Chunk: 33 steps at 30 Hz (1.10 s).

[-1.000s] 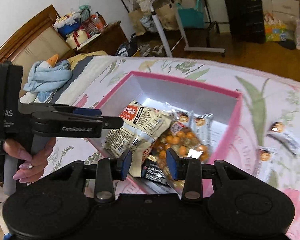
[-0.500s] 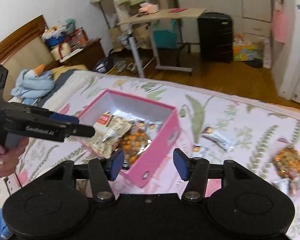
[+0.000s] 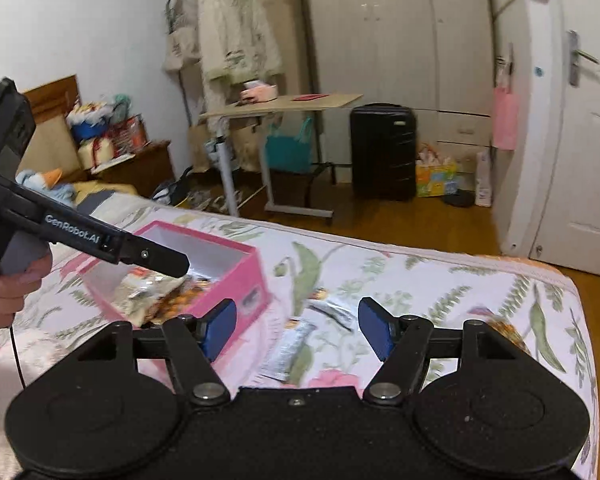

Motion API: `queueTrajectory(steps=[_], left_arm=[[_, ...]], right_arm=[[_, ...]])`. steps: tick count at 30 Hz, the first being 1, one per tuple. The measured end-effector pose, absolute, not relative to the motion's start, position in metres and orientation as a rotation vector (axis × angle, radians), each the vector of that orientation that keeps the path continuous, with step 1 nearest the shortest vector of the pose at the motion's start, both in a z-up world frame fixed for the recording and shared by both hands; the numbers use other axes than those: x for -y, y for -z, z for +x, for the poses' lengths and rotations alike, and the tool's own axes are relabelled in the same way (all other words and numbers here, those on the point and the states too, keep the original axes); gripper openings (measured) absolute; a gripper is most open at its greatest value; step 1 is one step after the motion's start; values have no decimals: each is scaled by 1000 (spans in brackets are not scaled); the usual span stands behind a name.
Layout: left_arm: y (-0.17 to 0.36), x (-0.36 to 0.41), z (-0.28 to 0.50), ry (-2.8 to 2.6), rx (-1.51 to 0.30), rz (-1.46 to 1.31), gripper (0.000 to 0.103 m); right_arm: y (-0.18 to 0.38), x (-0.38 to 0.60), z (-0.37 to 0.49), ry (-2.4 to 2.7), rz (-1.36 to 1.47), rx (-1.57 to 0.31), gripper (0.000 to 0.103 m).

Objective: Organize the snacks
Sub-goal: 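Grasp a white wafer bar with the left gripper while the right gripper grasps another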

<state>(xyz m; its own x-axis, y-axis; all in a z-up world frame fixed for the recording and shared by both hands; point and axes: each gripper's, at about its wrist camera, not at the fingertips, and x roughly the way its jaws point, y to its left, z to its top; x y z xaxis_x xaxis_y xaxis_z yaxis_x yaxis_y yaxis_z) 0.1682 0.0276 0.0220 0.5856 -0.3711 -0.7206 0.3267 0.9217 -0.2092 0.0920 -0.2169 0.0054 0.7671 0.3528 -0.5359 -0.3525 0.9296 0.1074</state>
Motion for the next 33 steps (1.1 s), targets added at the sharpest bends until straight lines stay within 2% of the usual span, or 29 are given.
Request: queueTrajectory(steps=[6,9,13,16,21,27,29,30,31,33], left_arm=[[29,8,191,401,-894,-38,69],[56,22,201,358,-918,-42,68],[95,37,219,285,-954,-49,67],[117,44,232,244,-951,-25,67],[151,50,252,198,-984,-12,65],[171,49,256,187,-994,-32,64],[171,48,255,206,-985,-47,48],[170,49,254,218,-982,-45,44],[168,52,253,233,-978,-30,31],[164,56,251,251,-966,-1,26]], right_arm=[[40,267,101,-275,42,-584,79],[69,289,114,-164,13,-666,80],[105,315,127,-88,43,-737,77],[126,331,134,-83,73,-724,72],[154,348,148,-89,45,-697,70],[157,342,157,-124,-65,-689,70],[157,334,154,-124,-100,-691,62],[158,331,153,-127,-114,-698,58],[160,328,153,-137,-122,-719,46],[164,326,153,-118,-117,-735,40]])
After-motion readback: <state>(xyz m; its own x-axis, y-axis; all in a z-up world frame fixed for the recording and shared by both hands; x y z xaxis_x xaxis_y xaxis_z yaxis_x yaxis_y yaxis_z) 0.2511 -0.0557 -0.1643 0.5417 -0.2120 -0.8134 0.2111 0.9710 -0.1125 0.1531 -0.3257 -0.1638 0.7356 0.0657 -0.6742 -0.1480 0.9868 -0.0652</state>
